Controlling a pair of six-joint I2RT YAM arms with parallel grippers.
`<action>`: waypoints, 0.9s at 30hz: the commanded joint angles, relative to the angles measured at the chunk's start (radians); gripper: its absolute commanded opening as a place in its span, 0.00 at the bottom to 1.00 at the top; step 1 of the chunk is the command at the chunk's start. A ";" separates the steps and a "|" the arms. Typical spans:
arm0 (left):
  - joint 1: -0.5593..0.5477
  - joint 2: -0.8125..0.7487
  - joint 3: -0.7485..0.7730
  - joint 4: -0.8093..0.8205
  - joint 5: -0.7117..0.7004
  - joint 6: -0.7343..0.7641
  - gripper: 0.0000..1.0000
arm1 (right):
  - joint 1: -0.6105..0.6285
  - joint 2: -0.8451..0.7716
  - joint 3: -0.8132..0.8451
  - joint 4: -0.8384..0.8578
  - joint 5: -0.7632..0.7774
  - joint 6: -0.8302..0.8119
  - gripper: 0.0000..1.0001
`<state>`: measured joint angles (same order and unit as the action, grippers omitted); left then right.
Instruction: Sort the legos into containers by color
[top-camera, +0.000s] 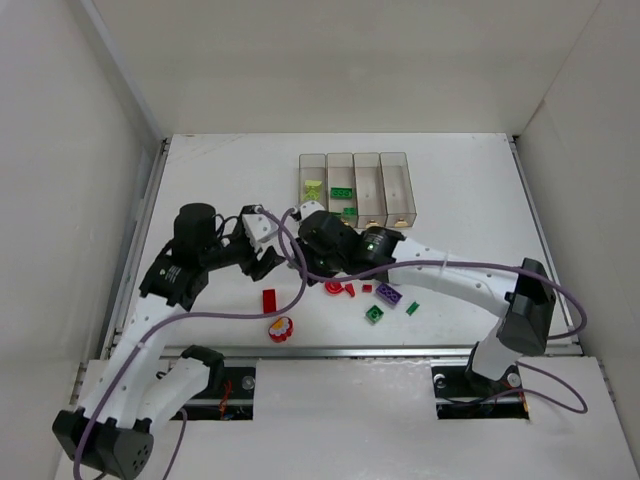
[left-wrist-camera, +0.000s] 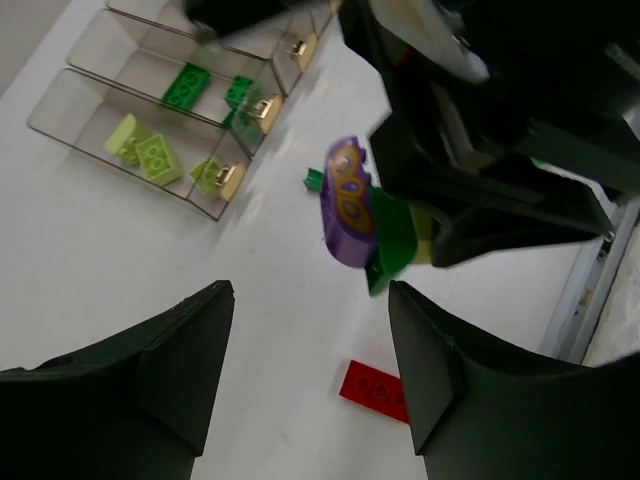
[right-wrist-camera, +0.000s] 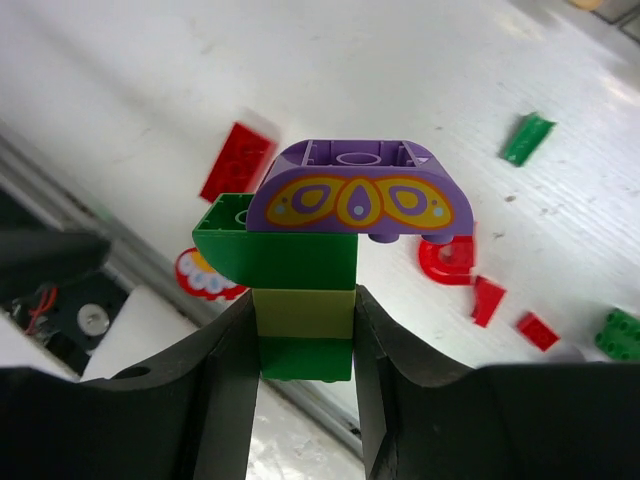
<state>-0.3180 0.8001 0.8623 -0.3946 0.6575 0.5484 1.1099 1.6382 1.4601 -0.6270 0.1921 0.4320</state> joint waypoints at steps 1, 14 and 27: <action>0.000 0.065 0.066 -0.130 0.151 0.149 0.60 | -0.064 0.002 0.046 0.007 -0.028 -0.039 0.00; -0.020 0.128 0.049 -0.027 0.096 0.070 0.64 | -0.085 -0.011 0.069 0.047 -0.086 -0.087 0.00; 0.022 0.100 0.093 -0.037 0.230 0.007 0.60 | -0.085 -0.486 -0.507 0.556 0.262 -0.564 0.00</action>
<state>-0.2993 0.8959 0.9146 -0.4805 0.8108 0.6464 1.0157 1.2533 0.9955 -0.3374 0.3573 0.0219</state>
